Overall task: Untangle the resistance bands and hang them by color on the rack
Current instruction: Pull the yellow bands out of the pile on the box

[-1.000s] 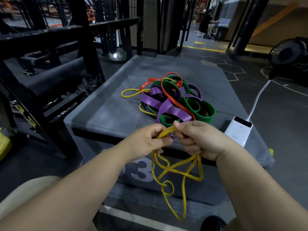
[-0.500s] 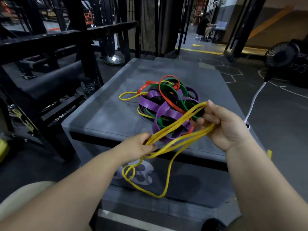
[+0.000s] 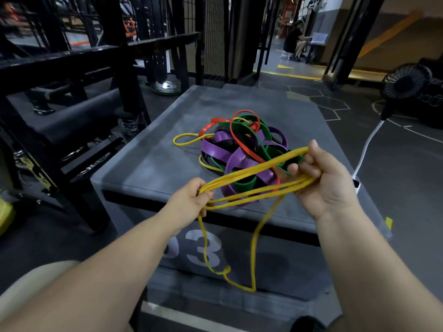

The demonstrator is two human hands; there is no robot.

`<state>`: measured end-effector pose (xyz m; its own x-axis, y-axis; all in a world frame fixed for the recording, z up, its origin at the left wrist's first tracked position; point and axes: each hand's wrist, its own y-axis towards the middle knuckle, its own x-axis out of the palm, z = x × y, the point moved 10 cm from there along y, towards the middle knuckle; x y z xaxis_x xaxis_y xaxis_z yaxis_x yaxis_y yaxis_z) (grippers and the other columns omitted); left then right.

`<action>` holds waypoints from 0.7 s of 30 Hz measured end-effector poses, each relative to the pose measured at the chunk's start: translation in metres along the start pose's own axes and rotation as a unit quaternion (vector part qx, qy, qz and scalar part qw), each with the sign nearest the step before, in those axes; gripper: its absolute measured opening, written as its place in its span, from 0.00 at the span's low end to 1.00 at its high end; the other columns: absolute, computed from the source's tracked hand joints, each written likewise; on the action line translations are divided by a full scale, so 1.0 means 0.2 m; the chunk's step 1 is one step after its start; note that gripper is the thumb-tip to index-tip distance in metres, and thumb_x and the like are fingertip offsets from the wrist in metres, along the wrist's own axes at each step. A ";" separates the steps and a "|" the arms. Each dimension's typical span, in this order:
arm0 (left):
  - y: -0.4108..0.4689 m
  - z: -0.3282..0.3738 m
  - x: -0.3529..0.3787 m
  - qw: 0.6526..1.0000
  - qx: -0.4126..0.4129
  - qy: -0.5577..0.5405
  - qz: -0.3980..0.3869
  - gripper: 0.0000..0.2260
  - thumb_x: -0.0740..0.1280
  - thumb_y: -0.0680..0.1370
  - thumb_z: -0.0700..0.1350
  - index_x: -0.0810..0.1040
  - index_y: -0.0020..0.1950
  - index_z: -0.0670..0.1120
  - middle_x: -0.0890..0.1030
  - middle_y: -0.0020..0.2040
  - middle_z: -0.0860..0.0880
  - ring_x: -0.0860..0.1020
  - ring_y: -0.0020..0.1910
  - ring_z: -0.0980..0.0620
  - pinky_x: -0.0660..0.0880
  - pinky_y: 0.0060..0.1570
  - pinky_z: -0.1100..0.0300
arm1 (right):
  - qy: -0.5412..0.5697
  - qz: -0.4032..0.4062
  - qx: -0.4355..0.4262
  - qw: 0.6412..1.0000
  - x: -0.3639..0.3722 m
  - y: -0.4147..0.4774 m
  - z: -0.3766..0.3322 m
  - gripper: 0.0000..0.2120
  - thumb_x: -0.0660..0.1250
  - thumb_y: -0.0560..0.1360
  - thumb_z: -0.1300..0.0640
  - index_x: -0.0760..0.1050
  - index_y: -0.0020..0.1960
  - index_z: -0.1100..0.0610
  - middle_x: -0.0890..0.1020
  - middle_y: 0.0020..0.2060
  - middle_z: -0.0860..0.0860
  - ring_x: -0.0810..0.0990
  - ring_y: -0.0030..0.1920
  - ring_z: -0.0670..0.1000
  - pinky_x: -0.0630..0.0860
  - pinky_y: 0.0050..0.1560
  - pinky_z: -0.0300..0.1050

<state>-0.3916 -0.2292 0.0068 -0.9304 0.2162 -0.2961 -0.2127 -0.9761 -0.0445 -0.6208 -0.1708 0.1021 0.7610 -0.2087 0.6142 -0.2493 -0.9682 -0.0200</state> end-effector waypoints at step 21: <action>-0.14 0.00 0.24 0.981 -0.042 -0.042 -0.185 0.14 0.62 0.79 0.57 0.74 0.40 0.49 0.70 0.32 0.54 0.68 0.32 0.57 0.73 0.46 0.57 | 0.139 -0.081 0.030 0.987 0.14 -0.03 0.02 0.09 0.62 0.73 0.46 0.73 0.40 0.51 0.71 0.22 0.44 0.66 0.18 0.41 0.65 0.21 0.31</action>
<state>-0.4303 -0.1922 -0.0069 -0.8161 0.5538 -0.1656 -0.5184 -0.8279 -0.2141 -0.5945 -0.1714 0.1160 0.5921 -0.0127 0.8058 -0.0961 -0.9939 0.0549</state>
